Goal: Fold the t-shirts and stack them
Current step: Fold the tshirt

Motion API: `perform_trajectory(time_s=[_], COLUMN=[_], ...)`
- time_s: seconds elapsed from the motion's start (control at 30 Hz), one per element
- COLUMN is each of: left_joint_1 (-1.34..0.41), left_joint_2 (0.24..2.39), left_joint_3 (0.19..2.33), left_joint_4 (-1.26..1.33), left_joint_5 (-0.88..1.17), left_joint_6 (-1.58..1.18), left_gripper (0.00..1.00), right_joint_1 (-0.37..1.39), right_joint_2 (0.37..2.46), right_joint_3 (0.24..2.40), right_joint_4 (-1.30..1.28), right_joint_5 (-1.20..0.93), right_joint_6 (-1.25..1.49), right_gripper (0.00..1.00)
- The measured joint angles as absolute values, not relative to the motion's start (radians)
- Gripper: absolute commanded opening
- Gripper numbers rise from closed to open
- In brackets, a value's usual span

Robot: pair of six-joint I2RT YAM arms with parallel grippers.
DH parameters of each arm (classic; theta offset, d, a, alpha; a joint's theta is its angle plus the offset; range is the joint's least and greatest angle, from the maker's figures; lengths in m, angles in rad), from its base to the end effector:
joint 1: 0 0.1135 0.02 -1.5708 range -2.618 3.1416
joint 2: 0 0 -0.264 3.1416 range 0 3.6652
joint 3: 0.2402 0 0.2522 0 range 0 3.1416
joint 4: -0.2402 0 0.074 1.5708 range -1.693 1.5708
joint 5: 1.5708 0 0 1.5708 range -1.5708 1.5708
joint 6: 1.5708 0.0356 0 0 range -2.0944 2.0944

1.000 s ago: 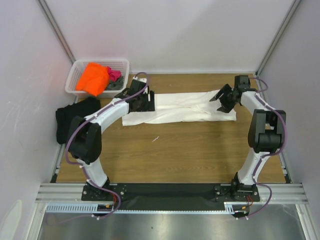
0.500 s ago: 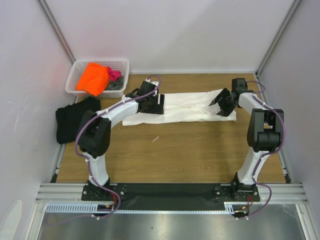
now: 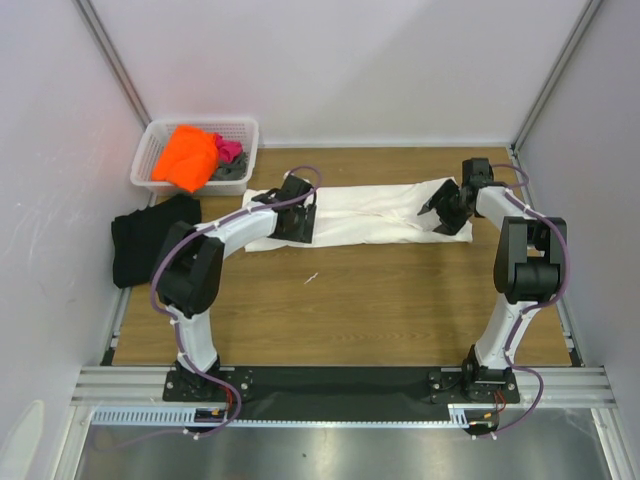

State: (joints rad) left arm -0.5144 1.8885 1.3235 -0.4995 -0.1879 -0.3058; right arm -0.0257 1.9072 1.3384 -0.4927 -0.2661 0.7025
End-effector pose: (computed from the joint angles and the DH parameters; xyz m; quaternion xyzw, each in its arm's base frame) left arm 0.3466 -0.1882 0.1885 0.0770 0.9611 -0.0161 0.2649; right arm 0.3988 -0.0009 0.1867 0.3104 0.9082 0.2040 0.1929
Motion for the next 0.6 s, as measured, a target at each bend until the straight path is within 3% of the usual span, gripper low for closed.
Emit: perform_trajectory(time_s=[0.23, 0.6], left_joint_1=[-0.502, -0.378], left_joint_2=[1.863, 1.638], left_joint_3=[1.271, 1.049], left_joint_4=[-0.520, -0.551], left_joint_5=[-0.309, -0.295], left_joint_6=[-0.358, -0.554], left_gripper=[0.71, 0.71], right_joint_1=[-0.028, -0.064], right_joint_2=[1.907, 1.858], right_joint_3=[1.339, 1.315], right_joint_4=[-0.500, -0.583], right_joint_5=[-0.265, -0.240], right_joint_6=[0.687, 0.616], right_gripper=[0.68, 0.68])
